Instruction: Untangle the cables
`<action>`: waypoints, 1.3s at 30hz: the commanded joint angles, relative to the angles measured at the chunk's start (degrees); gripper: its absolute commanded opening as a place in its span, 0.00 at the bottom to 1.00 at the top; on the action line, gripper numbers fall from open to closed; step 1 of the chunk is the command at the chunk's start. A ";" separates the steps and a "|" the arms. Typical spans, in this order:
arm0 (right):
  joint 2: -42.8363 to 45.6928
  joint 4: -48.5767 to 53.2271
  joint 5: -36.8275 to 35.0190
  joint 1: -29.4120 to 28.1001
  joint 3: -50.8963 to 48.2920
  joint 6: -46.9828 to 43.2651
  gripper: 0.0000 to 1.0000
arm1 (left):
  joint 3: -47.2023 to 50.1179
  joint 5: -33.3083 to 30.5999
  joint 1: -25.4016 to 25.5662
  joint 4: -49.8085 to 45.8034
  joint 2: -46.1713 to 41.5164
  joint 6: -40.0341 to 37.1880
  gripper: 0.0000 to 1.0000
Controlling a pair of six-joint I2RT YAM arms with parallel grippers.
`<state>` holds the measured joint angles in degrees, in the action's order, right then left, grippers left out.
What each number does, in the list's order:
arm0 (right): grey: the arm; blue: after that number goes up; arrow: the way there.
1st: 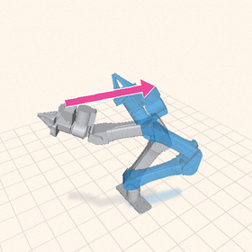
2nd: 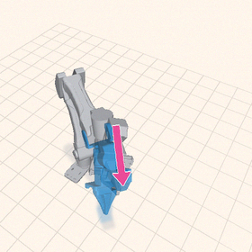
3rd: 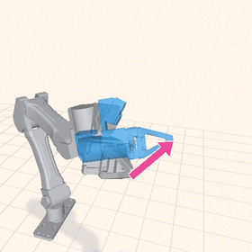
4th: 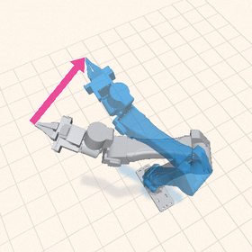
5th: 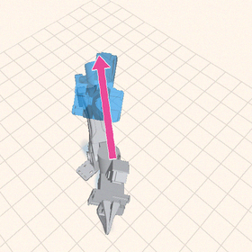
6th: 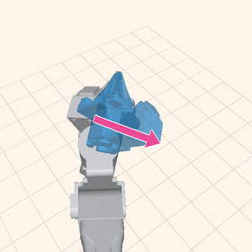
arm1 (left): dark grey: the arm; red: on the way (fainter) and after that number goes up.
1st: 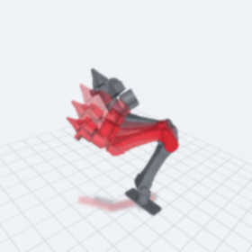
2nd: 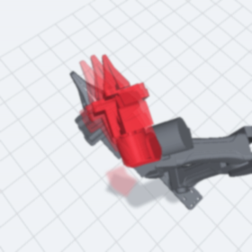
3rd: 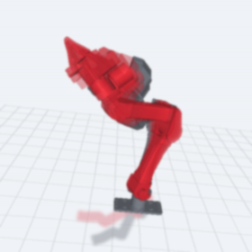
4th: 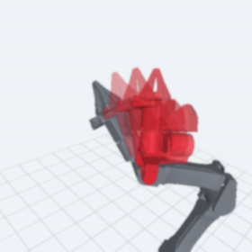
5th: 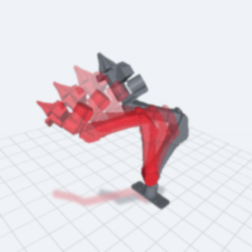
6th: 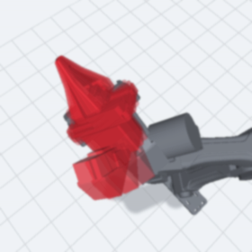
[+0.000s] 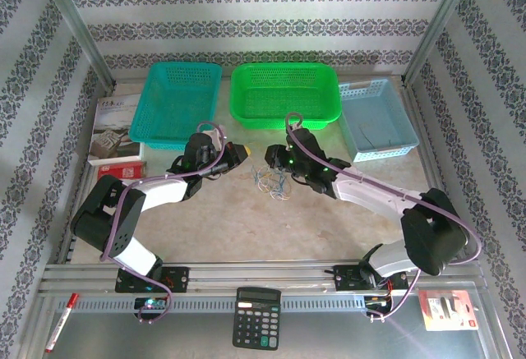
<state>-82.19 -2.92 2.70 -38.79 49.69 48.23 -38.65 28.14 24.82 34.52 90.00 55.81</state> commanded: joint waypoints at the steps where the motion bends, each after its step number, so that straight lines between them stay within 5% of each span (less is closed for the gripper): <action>1: -0.27 -1.20 1.63 0.15 2.79 -1.55 0.00 | -1.41 1.42 0.66 3.24 -1.60 -0.46 0.00; 10: 2.30 8.37 8.35 1.40 15.95 -8.91 0.00 | -0.42 5.60 0.66 7.58 -0.92 -2.66 0.00; 15: 2.39 13.04 10.99 0.67 23.47 -11.24 0.00 | -0.15 7.84 0.67 14.15 1.11 -0.42 0.25; 21: 3.43 15.04 11.84 -0.44 27.54 -11.75 0.00 | -1.06 8.79 0.96 16.17 2.20 0.28 0.39; 33: 6.02 18.14 10.21 -0.87 31.56 -13.71 0.00 | -1.34 8.36 1.63 15.10 2.30 -0.27 0.46; 39: 9.89 19.39 6.39 5.39 29.77 -14.65 0.00 | 0.58 7.68 1.65 14.93 0.74 -0.26 0.49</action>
<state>-75.18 15.88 12.27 -36.91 79.13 35.11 -39.11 35.97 25.85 46.06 92.14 55.81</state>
